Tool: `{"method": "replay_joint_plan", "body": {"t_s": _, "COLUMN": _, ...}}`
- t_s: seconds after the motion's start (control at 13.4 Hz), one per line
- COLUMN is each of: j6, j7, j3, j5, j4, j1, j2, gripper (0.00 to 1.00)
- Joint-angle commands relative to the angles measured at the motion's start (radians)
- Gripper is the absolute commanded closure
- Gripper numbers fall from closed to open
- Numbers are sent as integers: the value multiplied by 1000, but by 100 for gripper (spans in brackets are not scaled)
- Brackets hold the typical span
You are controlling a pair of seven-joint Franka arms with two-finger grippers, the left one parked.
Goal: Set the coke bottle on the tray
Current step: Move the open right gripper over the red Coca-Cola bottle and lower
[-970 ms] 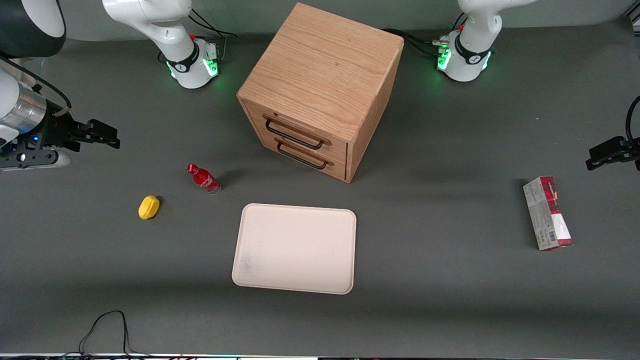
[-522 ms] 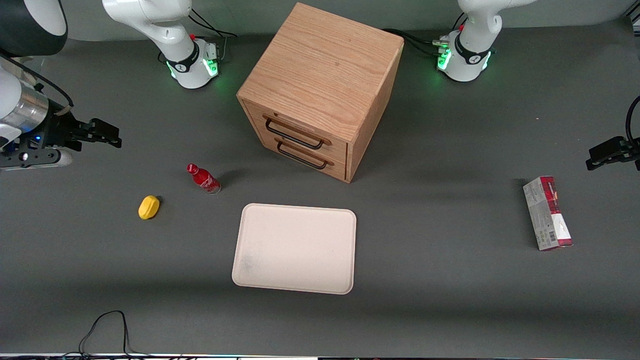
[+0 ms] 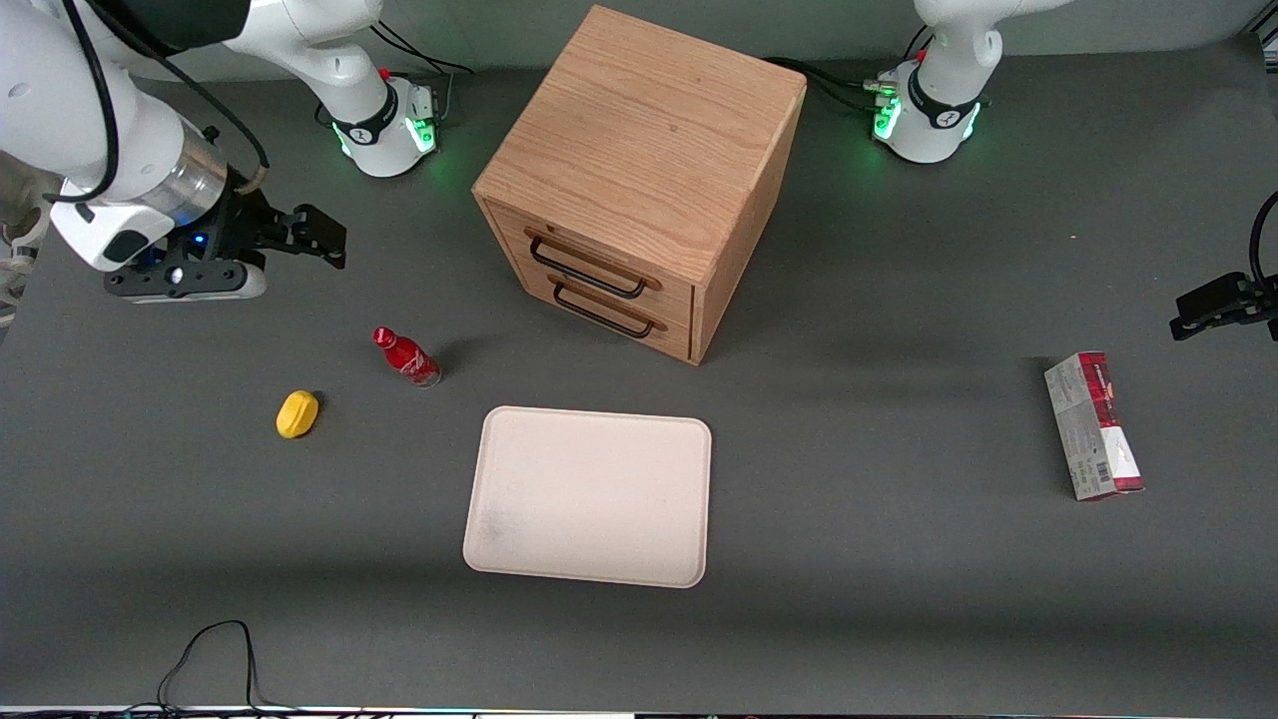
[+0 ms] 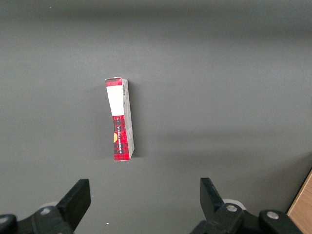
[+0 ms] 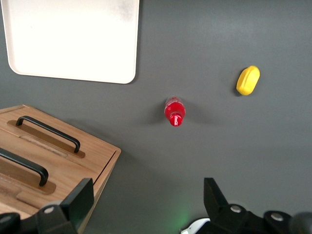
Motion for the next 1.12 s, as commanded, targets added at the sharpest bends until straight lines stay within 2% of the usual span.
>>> {"method": "replay_joint_plan", "body": {"t_s": 0.0, "j6": -30, "j7": -3, "j3": -15, "j5": 27, "j4": 5, "j1": -9, "j2": -2, "gripper": 0}}
{"method": "replay_joint_plan", "body": {"t_s": 0.3, "j6": -9, "j7": -50, "j3": -20, "j5": 22, "j4": -96, "j1": -9, "j2": -22, "gripper": 0}}
{"method": "replay_joint_plan", "body": {"t_s": 0.67, "j6": 330, "j7": -67, "j3": -30, "j5": 13, "j4": -415, "j1": -9, "j2": -71, "gripper": 0}}
{"method": "replay_joint_plan", "body": {"t_s": 1.04, "j6": 557, "j7": -67, "j3": -30, "j5": 12, "j4": -581, "j1": -7, "j2": -65, "gripper": 0}}
